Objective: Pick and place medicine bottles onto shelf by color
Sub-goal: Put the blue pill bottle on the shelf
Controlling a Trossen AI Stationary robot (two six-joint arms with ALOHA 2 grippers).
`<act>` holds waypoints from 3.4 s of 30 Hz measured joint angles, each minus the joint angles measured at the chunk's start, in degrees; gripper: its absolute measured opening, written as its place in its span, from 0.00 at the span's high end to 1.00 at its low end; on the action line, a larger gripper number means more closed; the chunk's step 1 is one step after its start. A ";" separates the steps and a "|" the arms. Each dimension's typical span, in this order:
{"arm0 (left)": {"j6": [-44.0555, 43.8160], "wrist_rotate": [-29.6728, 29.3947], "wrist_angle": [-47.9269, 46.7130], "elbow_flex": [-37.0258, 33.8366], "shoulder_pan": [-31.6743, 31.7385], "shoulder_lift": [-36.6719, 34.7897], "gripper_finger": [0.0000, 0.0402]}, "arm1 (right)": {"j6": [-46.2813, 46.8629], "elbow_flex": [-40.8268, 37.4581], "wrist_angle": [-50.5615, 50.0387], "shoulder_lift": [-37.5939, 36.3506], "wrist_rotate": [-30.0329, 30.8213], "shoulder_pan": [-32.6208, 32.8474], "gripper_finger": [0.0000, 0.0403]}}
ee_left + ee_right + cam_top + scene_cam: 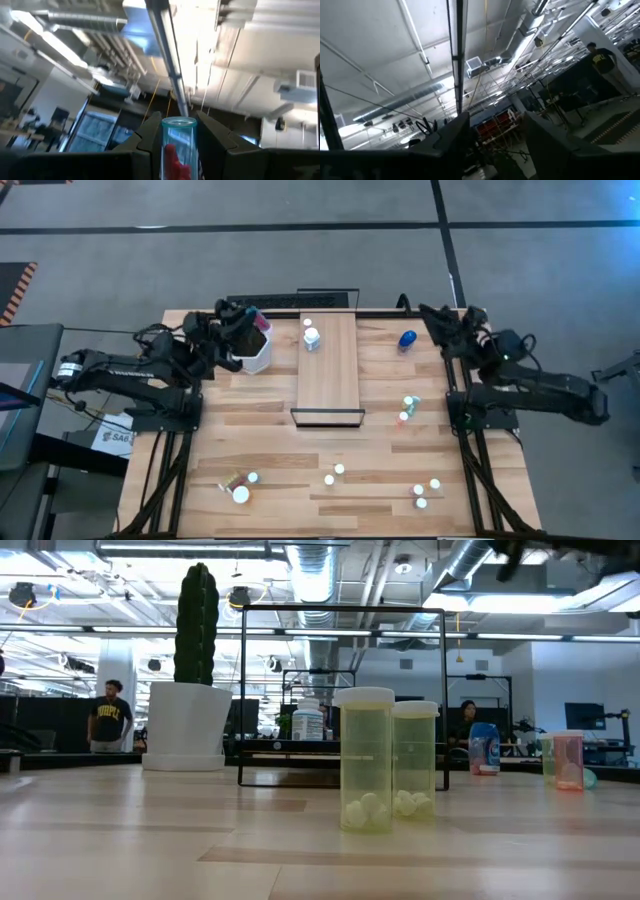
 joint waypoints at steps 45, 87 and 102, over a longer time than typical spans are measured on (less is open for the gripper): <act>-29.14 4.75 5.93 18.78 8.49 16.74 0.82 | -74.50 63.48 -19.52 55.78 4.70 16.57 0.43; -46.08 7.44 -3.99 18.78 8.62 17.59 0.82 | -100.83 63.49 -22.21 55.73 0.29 15.92 0.44; -46.08 7.38 -4.14 18.78 8.67 17.59 0.82 | -102.34 63.45 -21.43 55.76 -0.10 16.03 0.56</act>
